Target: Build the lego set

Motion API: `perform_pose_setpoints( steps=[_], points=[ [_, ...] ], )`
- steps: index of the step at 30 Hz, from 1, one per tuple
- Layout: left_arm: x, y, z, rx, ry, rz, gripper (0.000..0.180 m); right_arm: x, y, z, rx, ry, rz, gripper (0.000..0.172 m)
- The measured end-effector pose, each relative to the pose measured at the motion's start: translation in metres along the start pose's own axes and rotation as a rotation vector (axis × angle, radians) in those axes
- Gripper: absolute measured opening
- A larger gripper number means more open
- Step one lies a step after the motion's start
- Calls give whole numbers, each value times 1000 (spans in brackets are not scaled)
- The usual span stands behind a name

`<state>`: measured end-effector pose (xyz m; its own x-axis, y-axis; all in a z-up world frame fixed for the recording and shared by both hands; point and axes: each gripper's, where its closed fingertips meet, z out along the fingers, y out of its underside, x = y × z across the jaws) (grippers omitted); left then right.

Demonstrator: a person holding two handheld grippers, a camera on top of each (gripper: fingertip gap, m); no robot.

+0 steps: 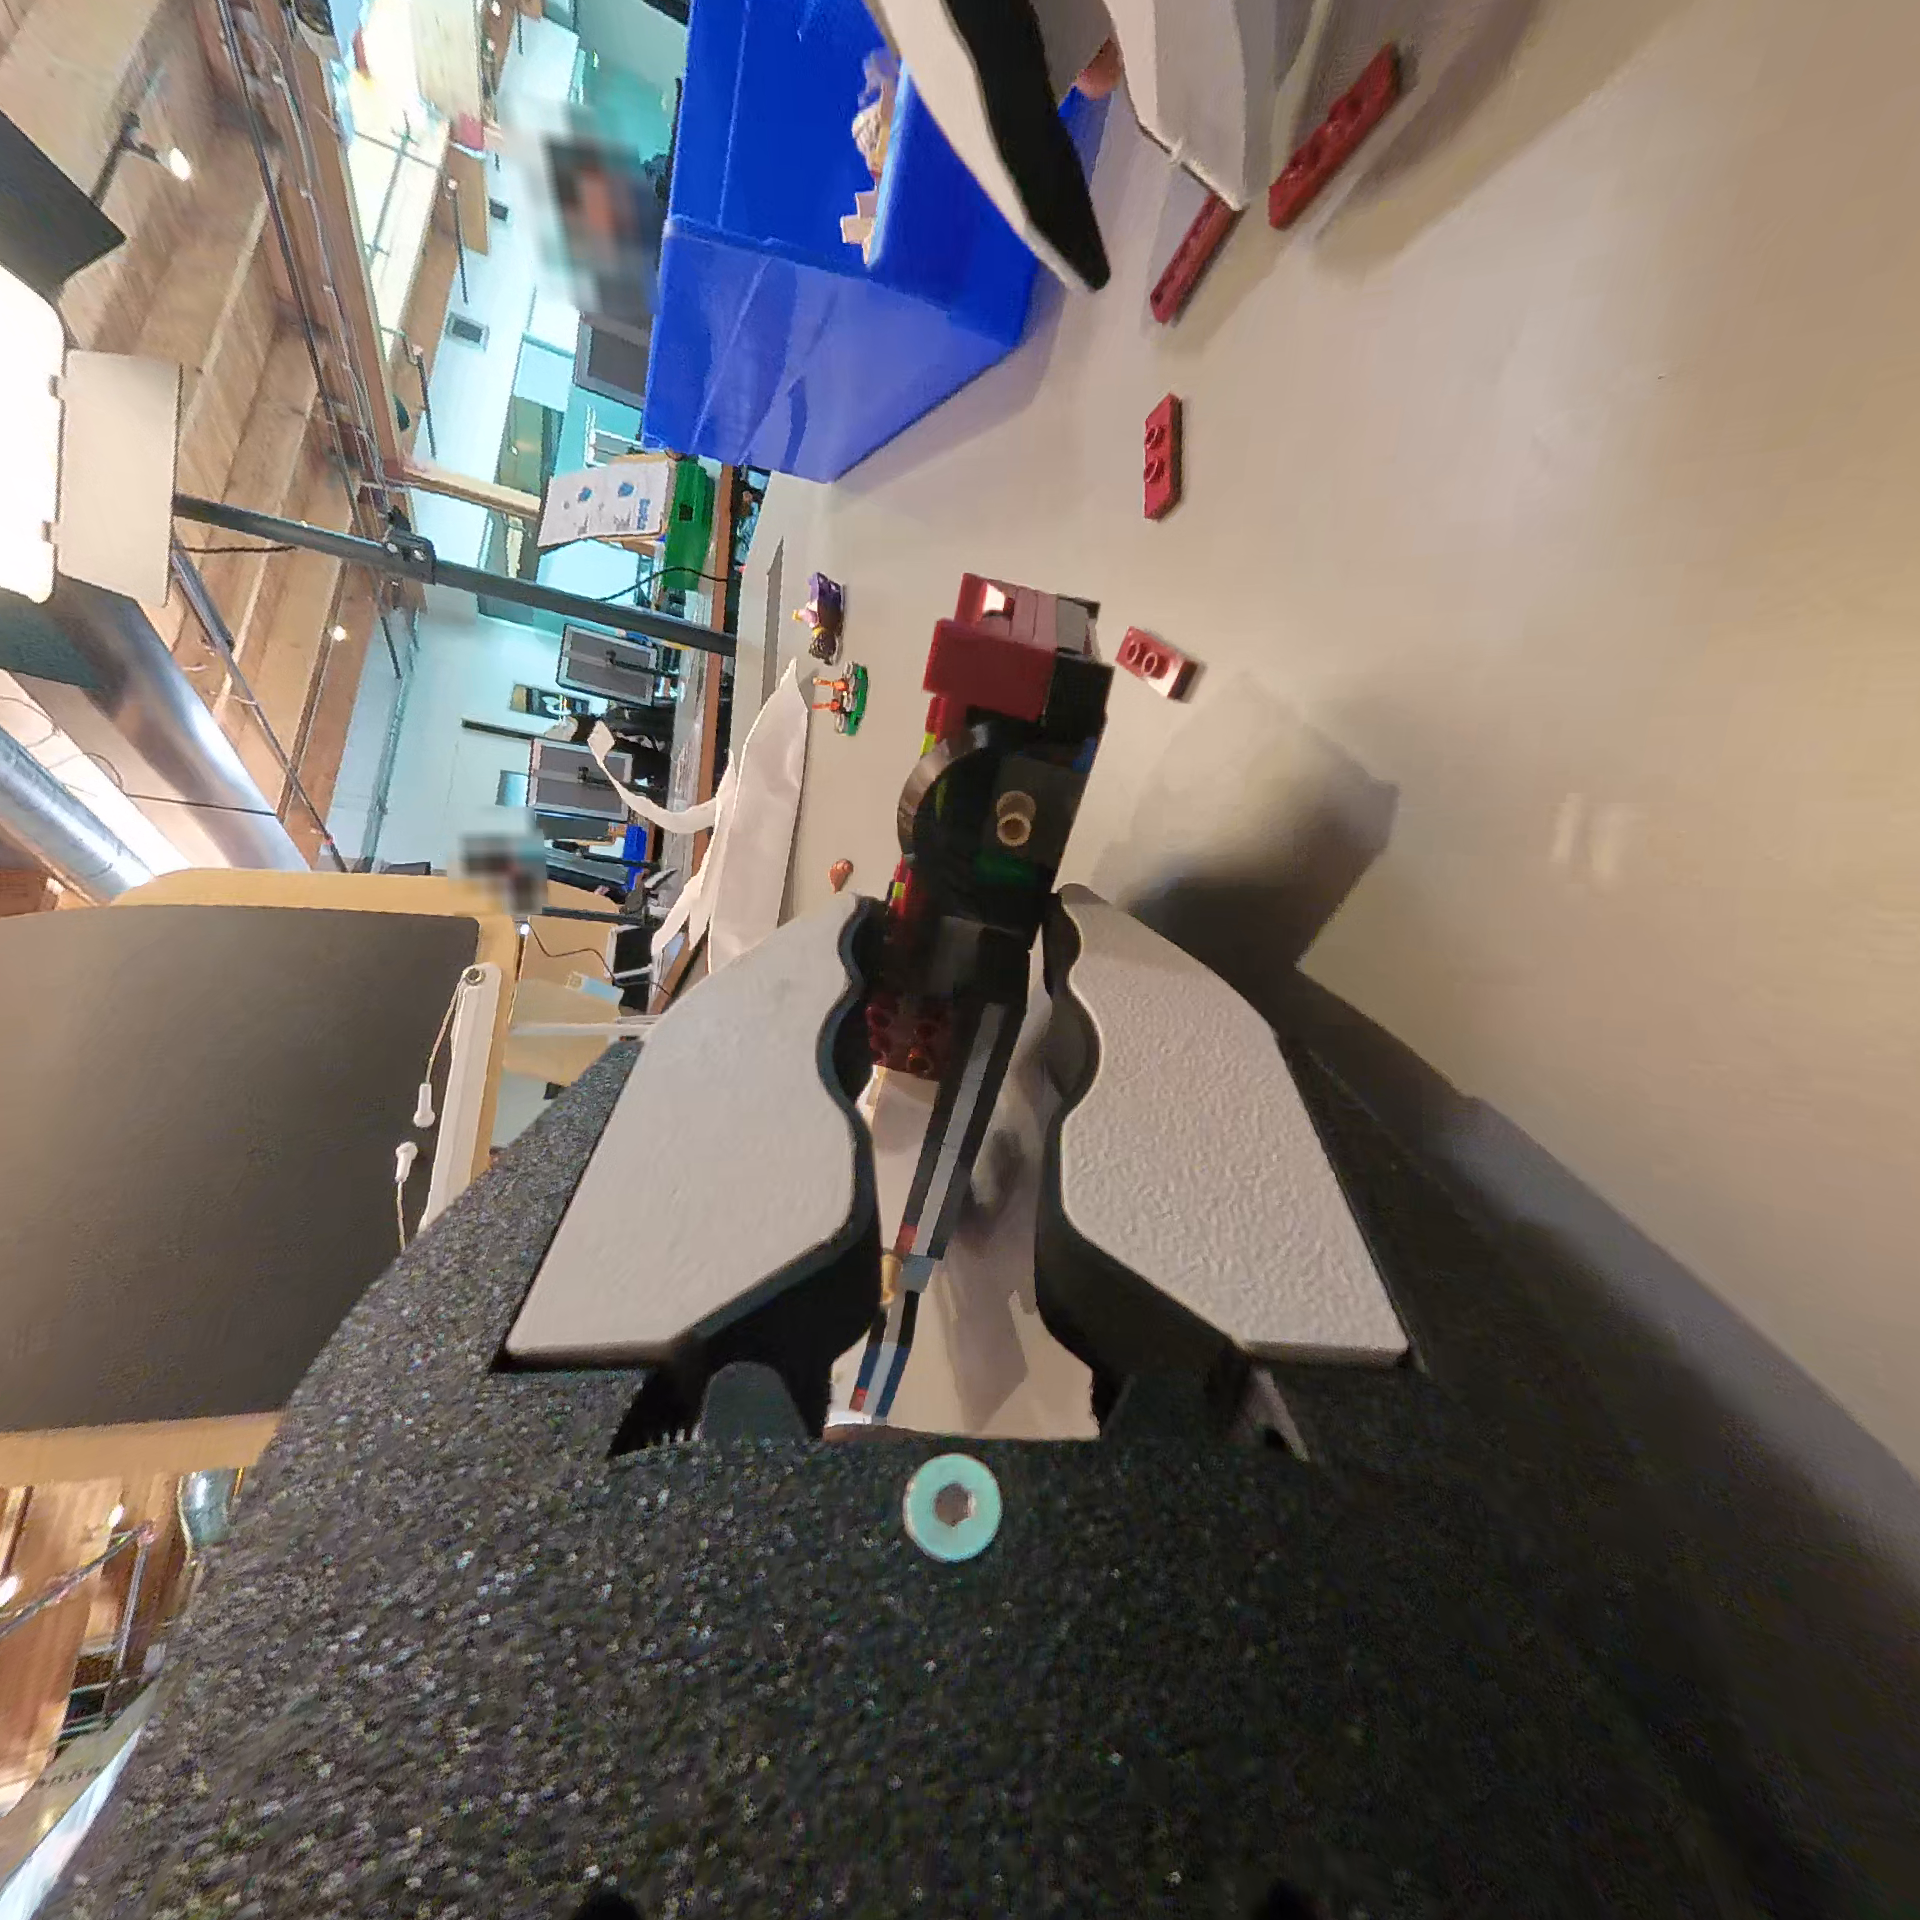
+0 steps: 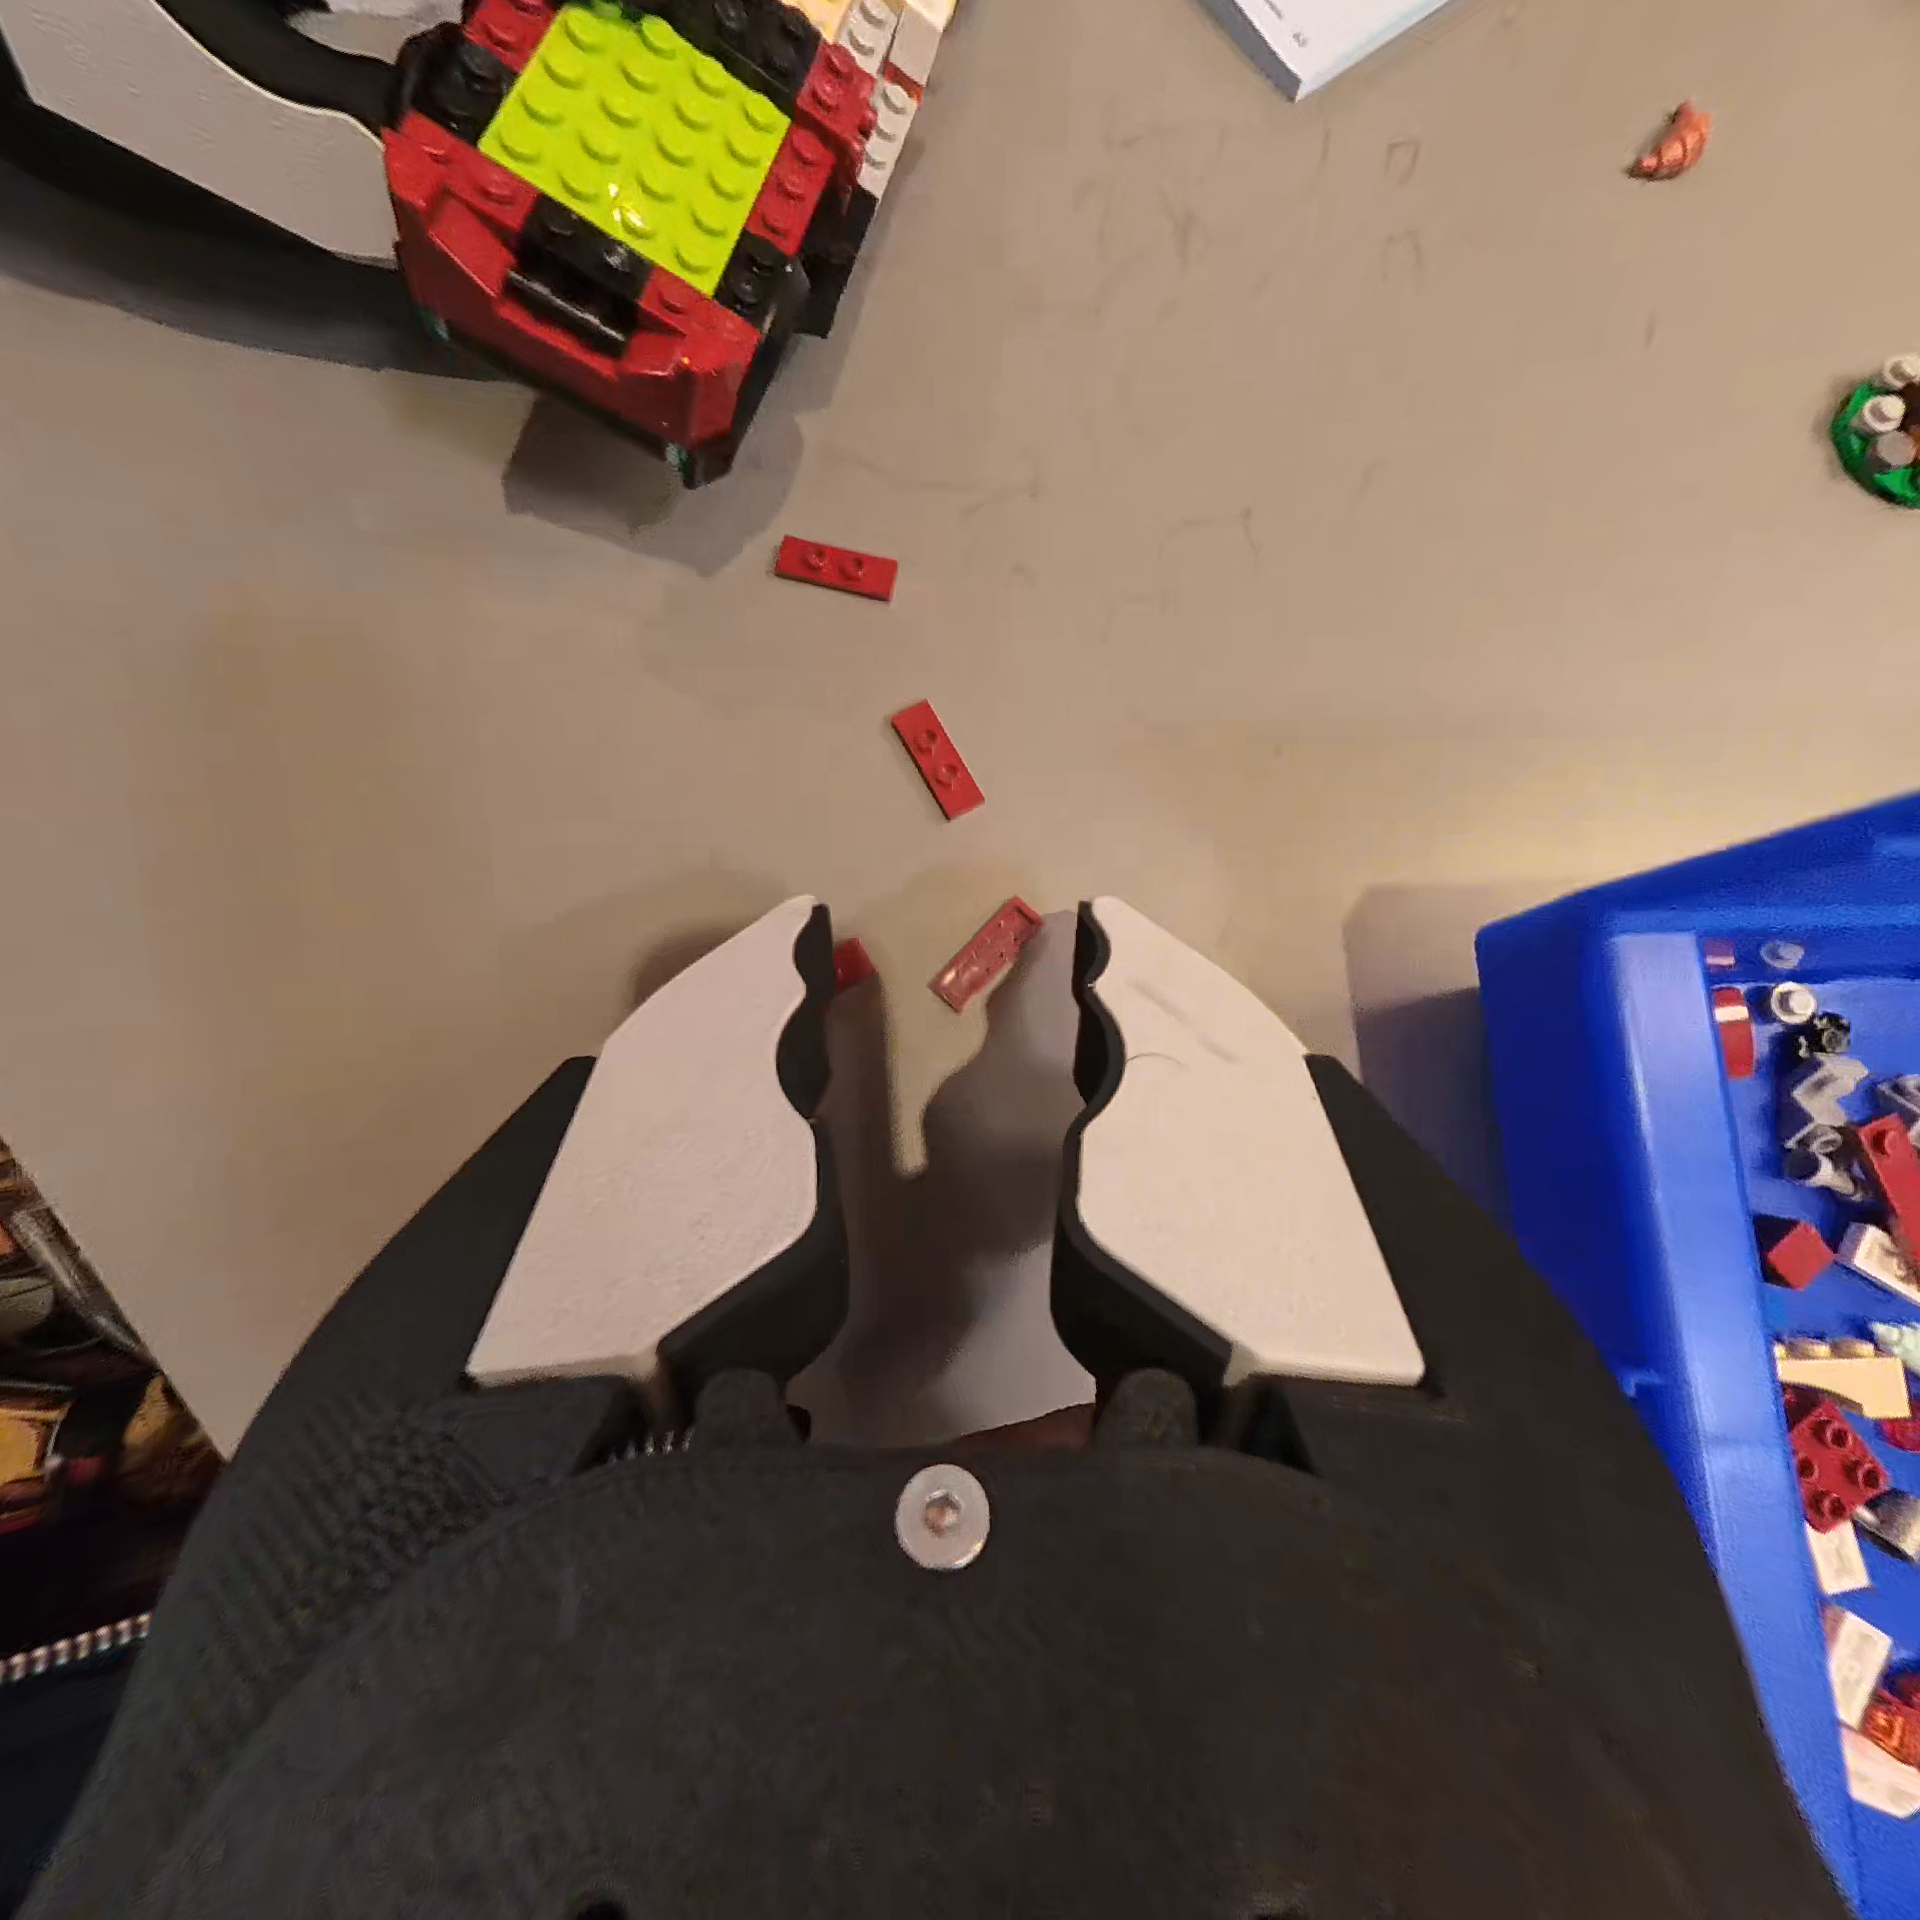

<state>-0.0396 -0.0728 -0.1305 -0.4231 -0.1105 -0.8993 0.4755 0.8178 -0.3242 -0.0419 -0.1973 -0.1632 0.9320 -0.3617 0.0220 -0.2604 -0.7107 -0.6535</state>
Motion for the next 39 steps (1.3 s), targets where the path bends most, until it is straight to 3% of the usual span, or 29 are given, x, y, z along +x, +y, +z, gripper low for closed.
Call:
perform_pose_setpoints(
  steps=[5,13,17,19,30,39],
  points=[
    [7,-3,1,11,-4,30,31,4,-11,7,10,-4,-104,40],
    [11,0,-10,22,-32,44,31,-4,-22,32,-87,-155,-219,38],
    [10,0,-11,24,-38,41,33,-7,-21,33,-119,-212,-216,26],
    [11,0,-11,26,-38,39,32,-8,-22,34,-124,-223,-222,9],
    [7,4,-15,48,-45,-38,49,-8,-34,35,-93,-239,-240,8],
    [8,7,-15,49,-30,-72,51,-18,-69,34,18,-293,-268,8]
  ],
)
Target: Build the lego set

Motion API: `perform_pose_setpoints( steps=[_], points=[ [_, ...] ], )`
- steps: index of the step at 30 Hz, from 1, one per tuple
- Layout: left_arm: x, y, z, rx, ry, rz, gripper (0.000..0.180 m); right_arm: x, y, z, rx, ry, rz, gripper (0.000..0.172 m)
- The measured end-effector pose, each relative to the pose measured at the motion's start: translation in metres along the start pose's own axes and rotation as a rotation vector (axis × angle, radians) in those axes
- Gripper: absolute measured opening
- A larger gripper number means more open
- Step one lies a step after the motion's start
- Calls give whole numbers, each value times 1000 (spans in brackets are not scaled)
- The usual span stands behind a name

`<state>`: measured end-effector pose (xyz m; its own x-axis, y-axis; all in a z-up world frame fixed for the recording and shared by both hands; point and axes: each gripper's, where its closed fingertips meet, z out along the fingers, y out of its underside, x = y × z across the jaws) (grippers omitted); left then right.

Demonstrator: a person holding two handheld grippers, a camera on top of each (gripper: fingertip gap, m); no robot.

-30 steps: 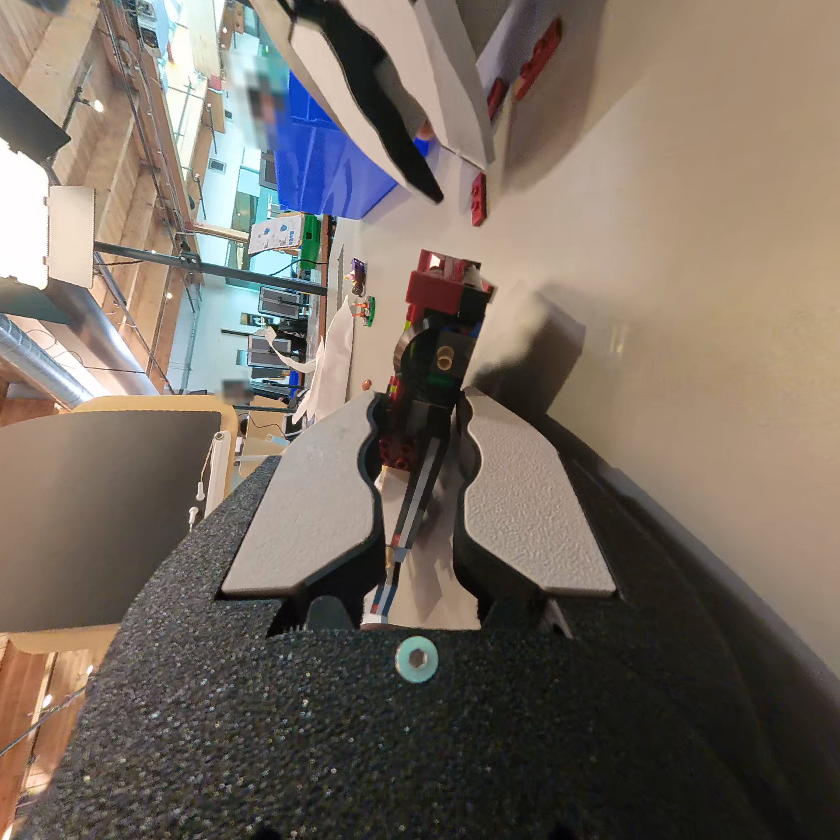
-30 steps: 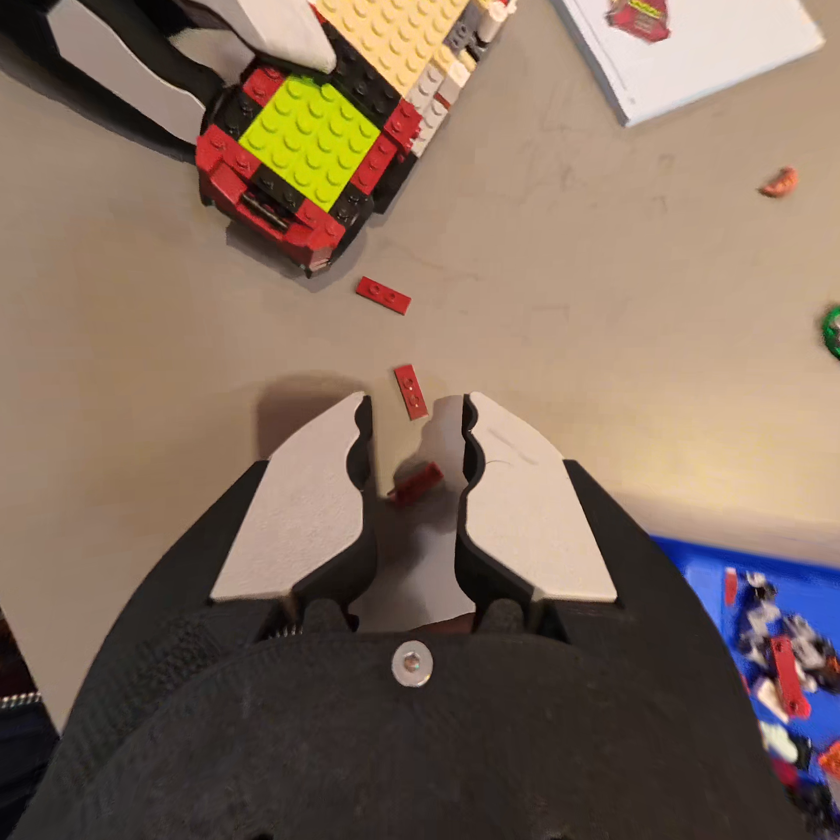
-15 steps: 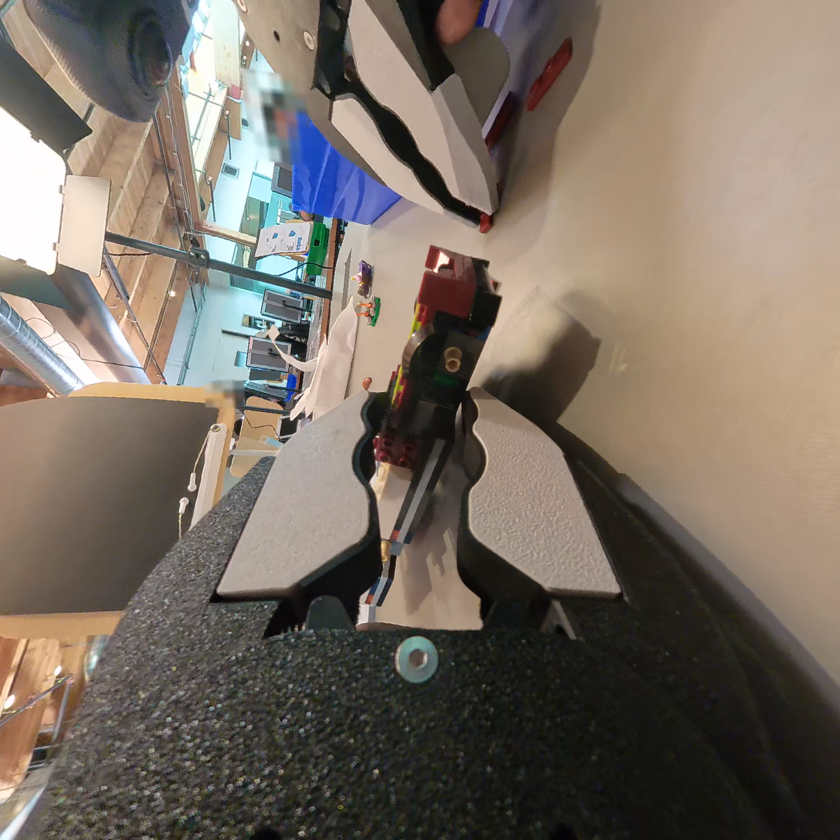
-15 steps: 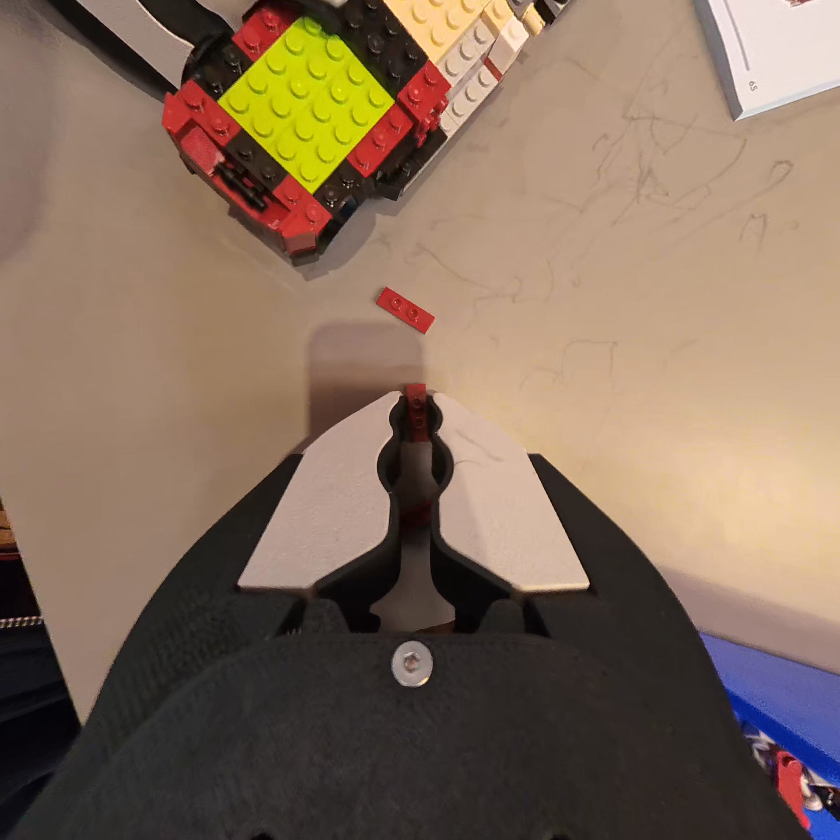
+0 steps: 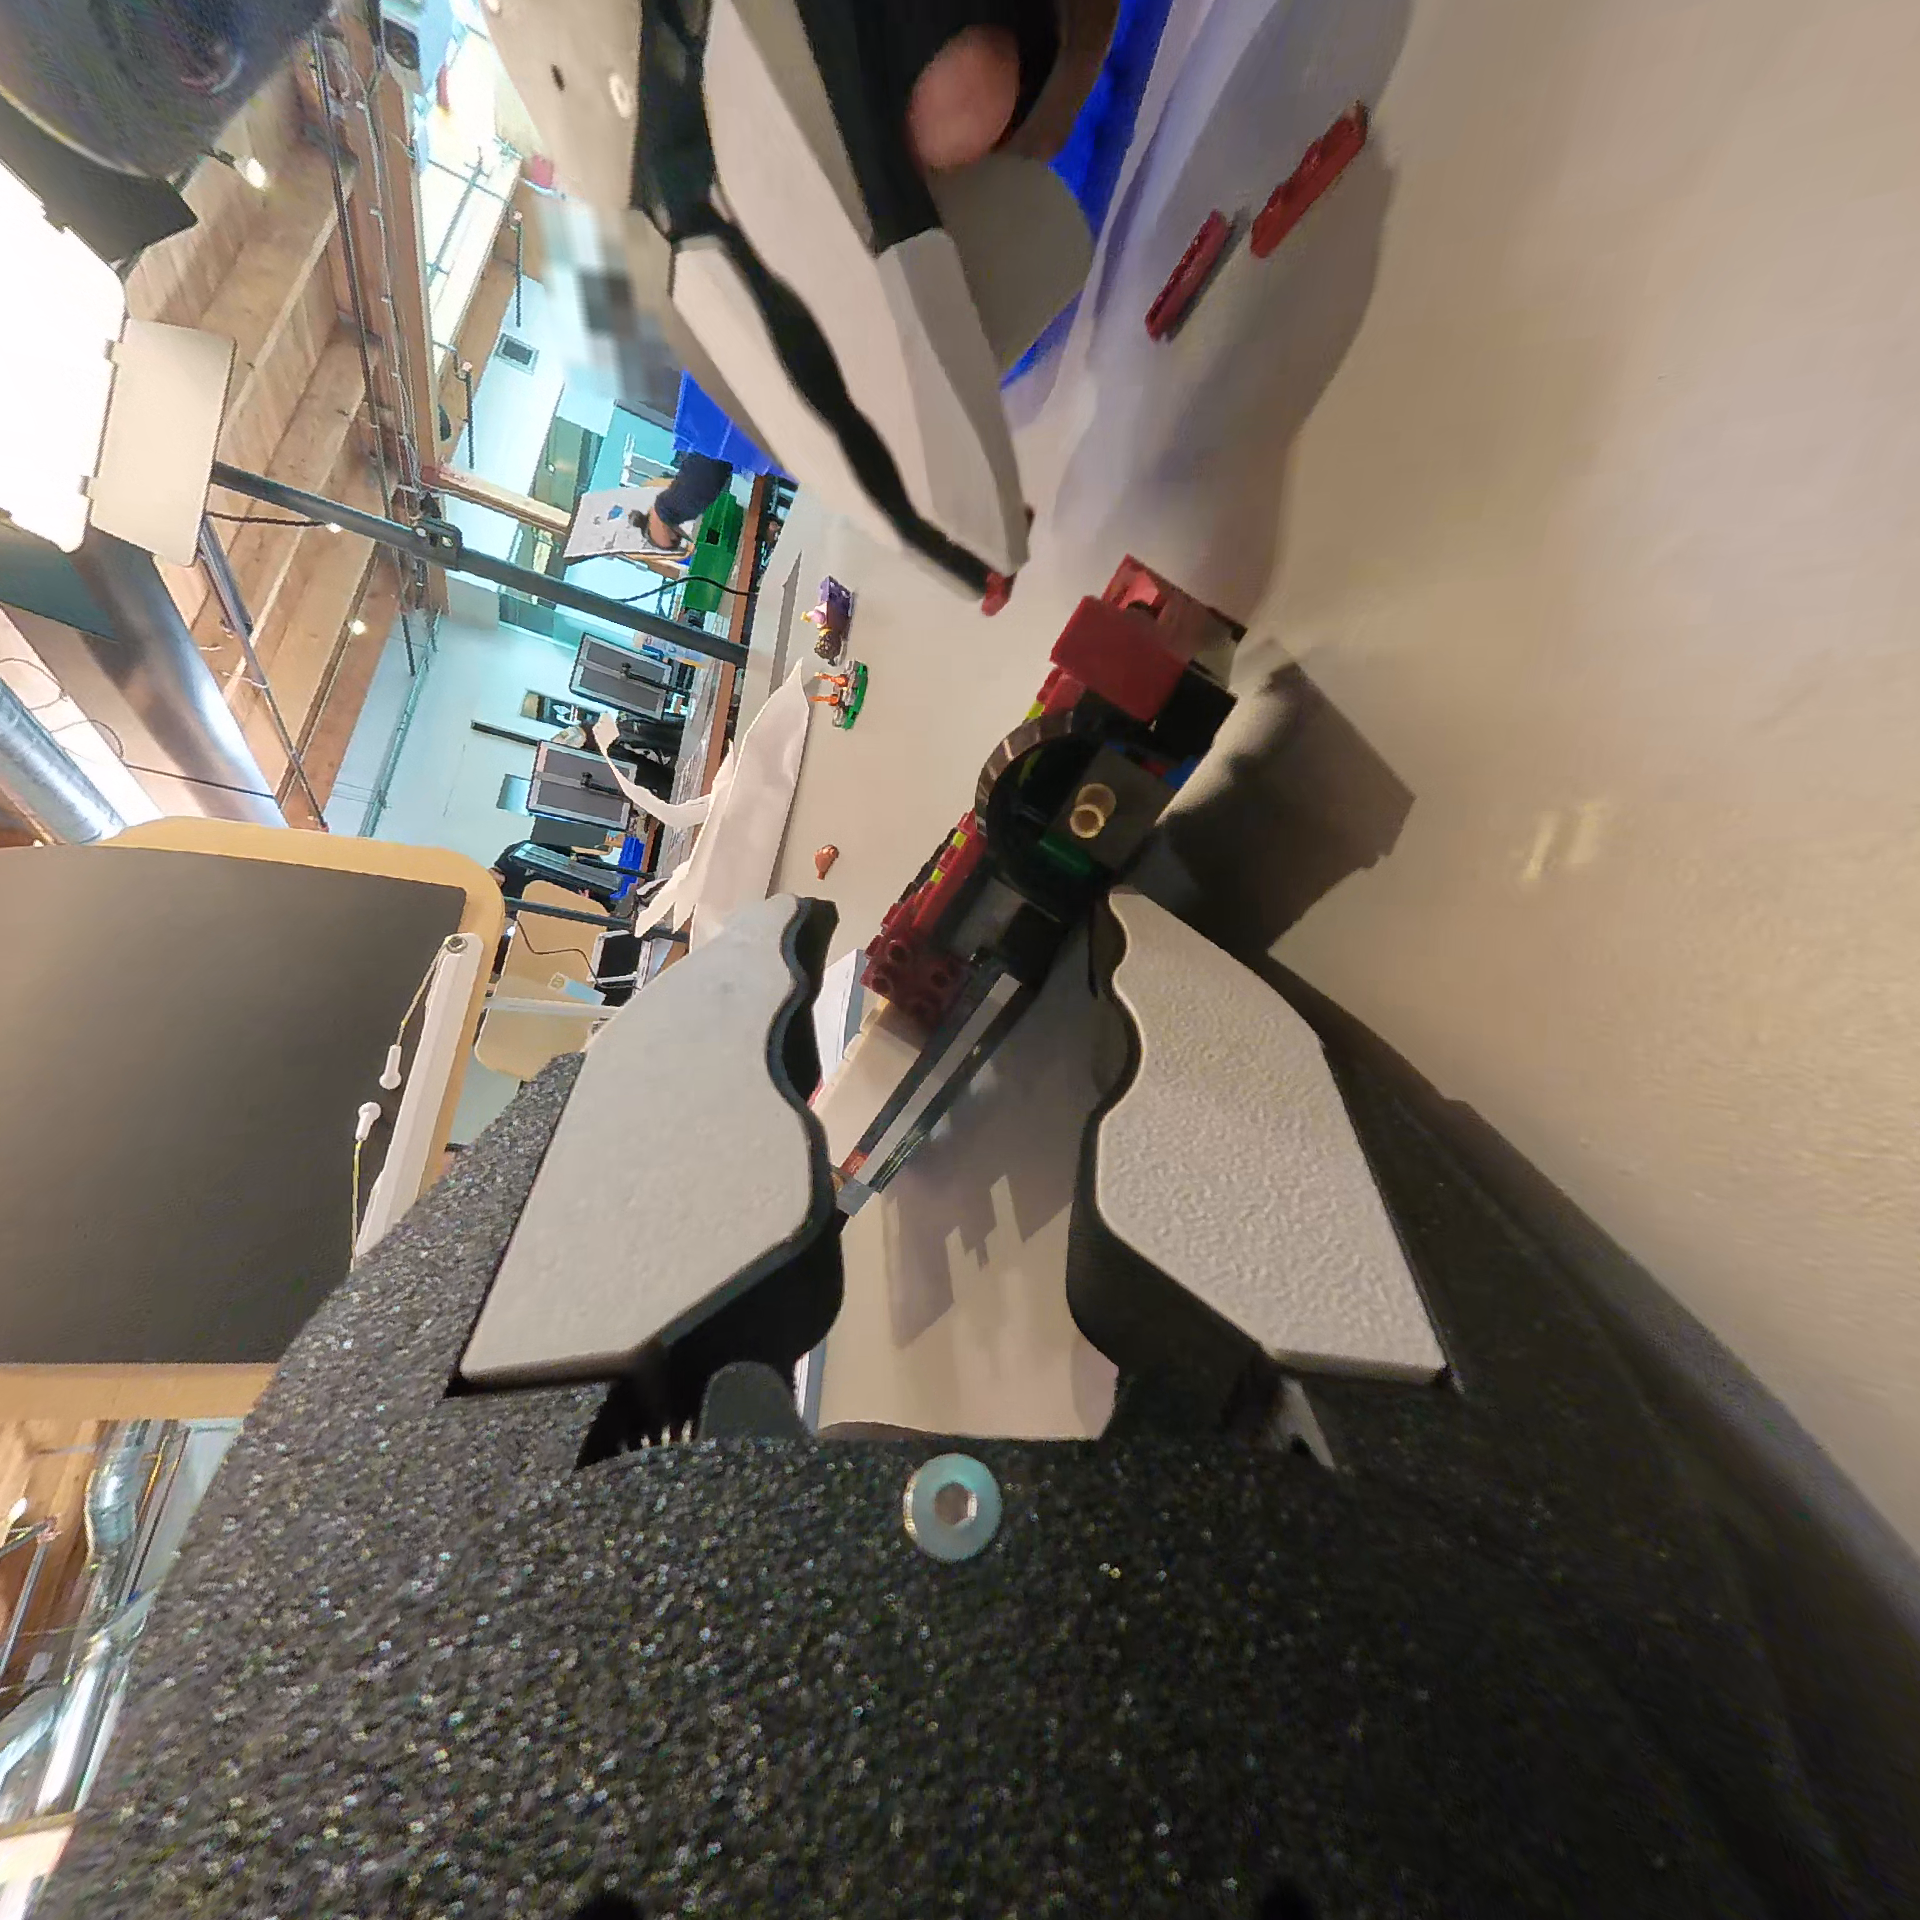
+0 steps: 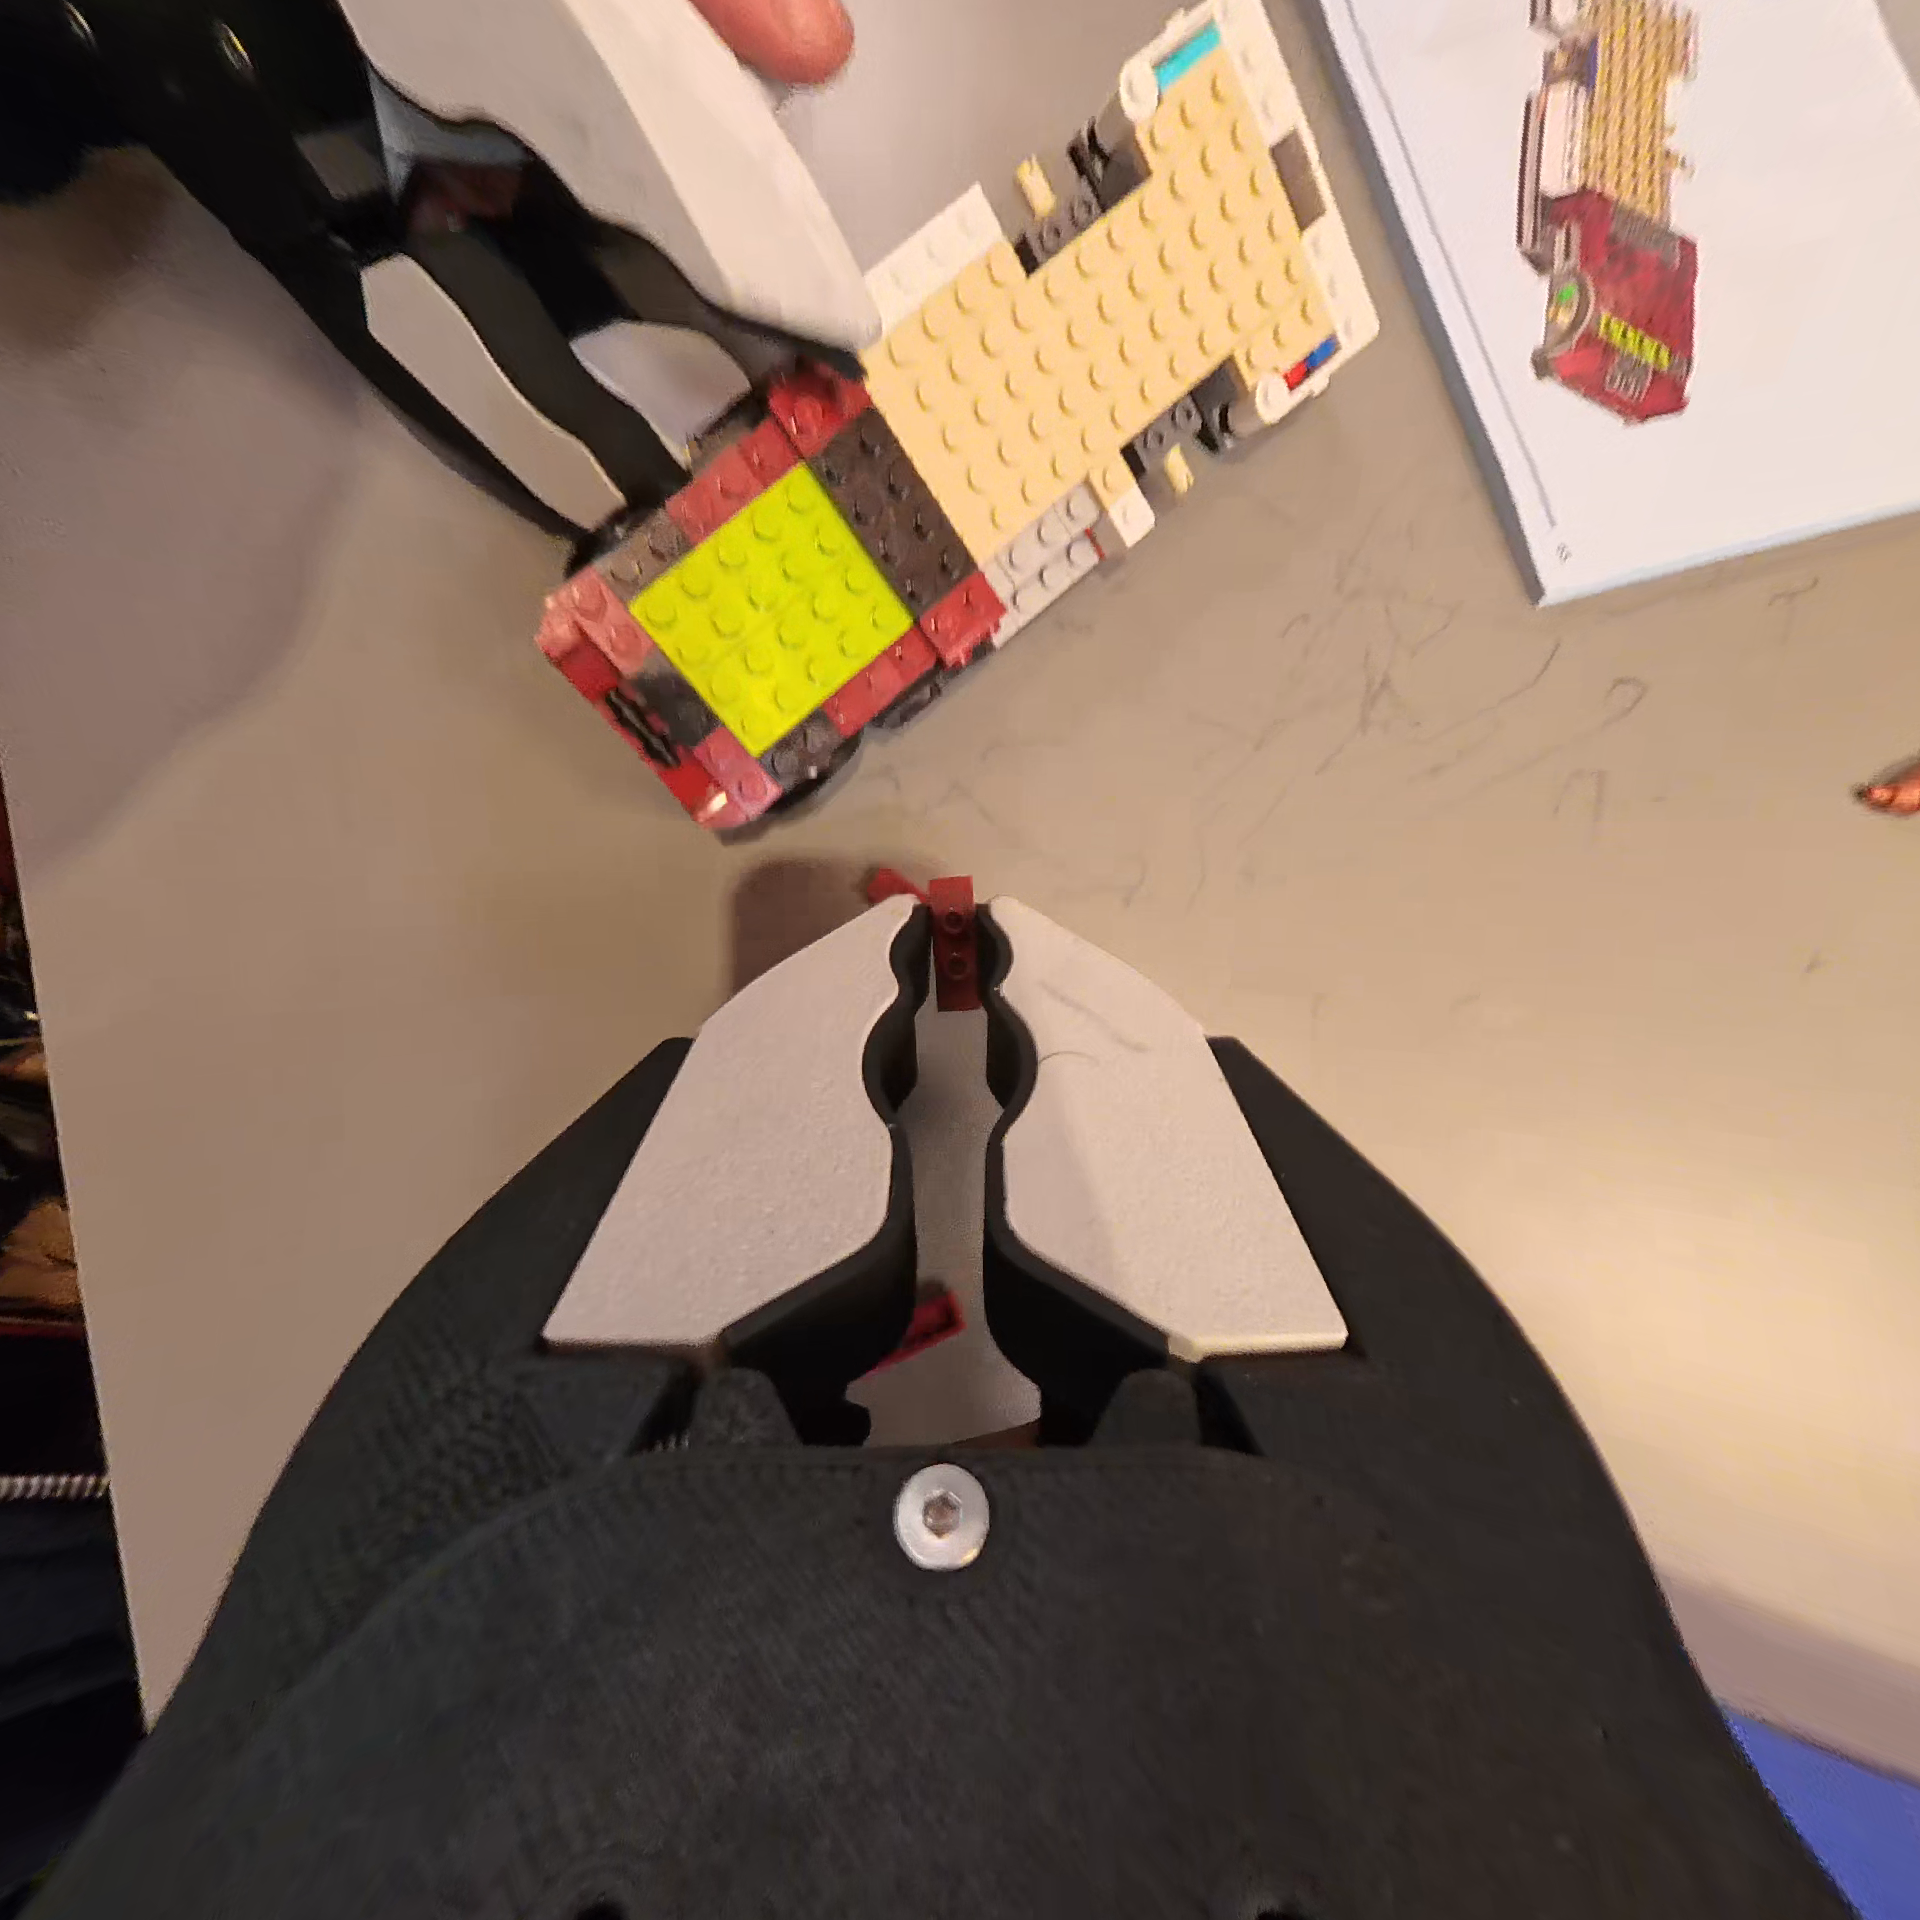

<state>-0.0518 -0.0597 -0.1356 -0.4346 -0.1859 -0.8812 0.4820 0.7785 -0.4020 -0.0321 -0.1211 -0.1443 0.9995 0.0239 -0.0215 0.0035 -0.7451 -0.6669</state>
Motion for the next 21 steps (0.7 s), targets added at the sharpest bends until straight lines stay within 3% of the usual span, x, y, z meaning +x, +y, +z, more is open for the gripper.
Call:
perform_pose_setpoints(
  steps=[8,21],
  points=[
    [2,3,0,-5,18,-18,43,-1,-51,17,146,-77,-70,8],
    [0,8,-3,14,33,-57,41,-9,-58,30,240,-139,-118,8]
  ],
)
